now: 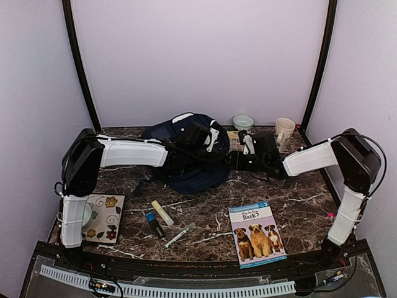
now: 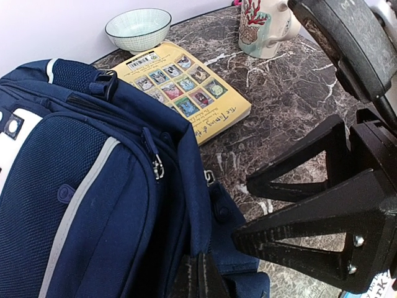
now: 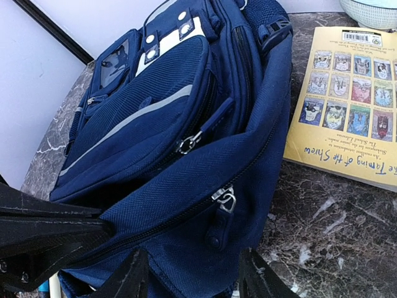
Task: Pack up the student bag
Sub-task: Hold the student bag at the center of the board, then grab the largest pocket of the student bag.
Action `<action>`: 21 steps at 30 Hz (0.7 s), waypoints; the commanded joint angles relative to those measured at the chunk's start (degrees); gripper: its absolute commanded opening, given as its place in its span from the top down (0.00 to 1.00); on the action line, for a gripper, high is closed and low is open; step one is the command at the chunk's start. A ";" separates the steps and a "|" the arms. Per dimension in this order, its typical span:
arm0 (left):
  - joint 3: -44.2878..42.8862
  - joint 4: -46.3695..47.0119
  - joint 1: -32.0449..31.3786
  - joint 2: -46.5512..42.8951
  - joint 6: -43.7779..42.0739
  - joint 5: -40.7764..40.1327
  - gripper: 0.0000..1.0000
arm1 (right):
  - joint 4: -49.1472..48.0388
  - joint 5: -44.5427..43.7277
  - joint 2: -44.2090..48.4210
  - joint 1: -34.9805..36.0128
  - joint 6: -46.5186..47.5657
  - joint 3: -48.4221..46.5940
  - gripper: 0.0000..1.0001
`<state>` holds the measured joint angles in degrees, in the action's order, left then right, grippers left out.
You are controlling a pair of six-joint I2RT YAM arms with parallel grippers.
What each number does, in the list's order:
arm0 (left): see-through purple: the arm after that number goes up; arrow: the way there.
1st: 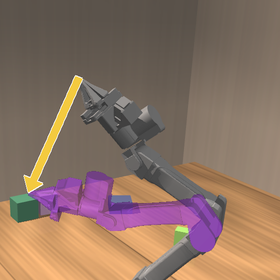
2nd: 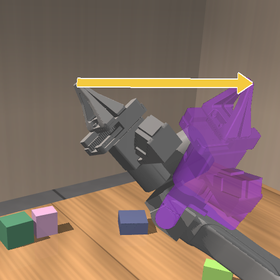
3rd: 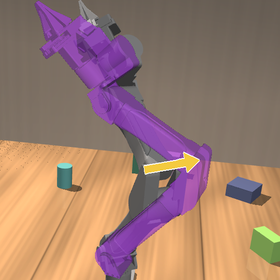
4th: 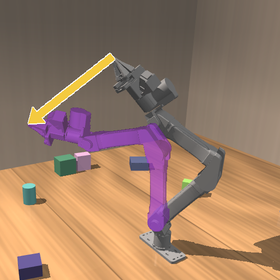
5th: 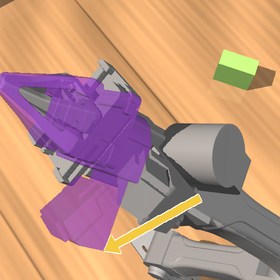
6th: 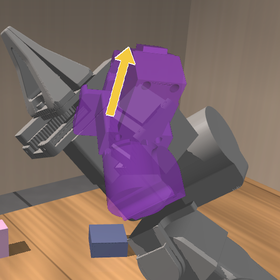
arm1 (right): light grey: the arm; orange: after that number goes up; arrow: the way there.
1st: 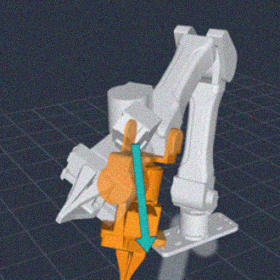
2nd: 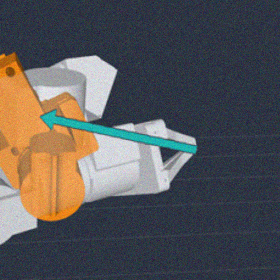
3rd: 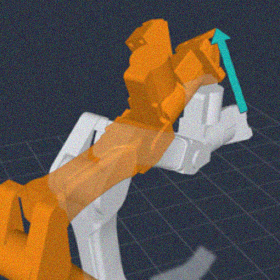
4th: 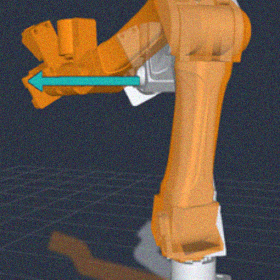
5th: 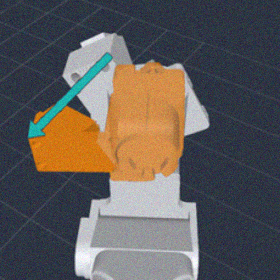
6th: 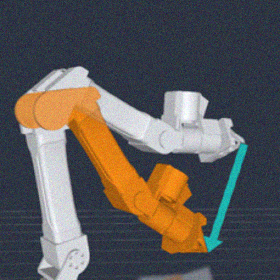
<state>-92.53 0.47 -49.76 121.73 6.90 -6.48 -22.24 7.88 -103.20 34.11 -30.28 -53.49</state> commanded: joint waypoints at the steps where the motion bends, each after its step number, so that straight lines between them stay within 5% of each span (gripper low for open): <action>1: 0.50 3.75 0.16 -5.80 1.00 1.57 1.00 | -1.62 1.38 -1.03 -0.62 2.25 -2.11 0.50; 21: 0.25 3.49 0.19 -6.61 0.58 2.68 1.00 | -9.26 22.80 -7.25 -6.25 8.49 -2.58 0.63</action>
<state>-91.81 0.80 -49.65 120.64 7.16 -4.91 -28.49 26.39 -108.71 28.18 -22.83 -55.48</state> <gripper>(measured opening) 0.015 0.377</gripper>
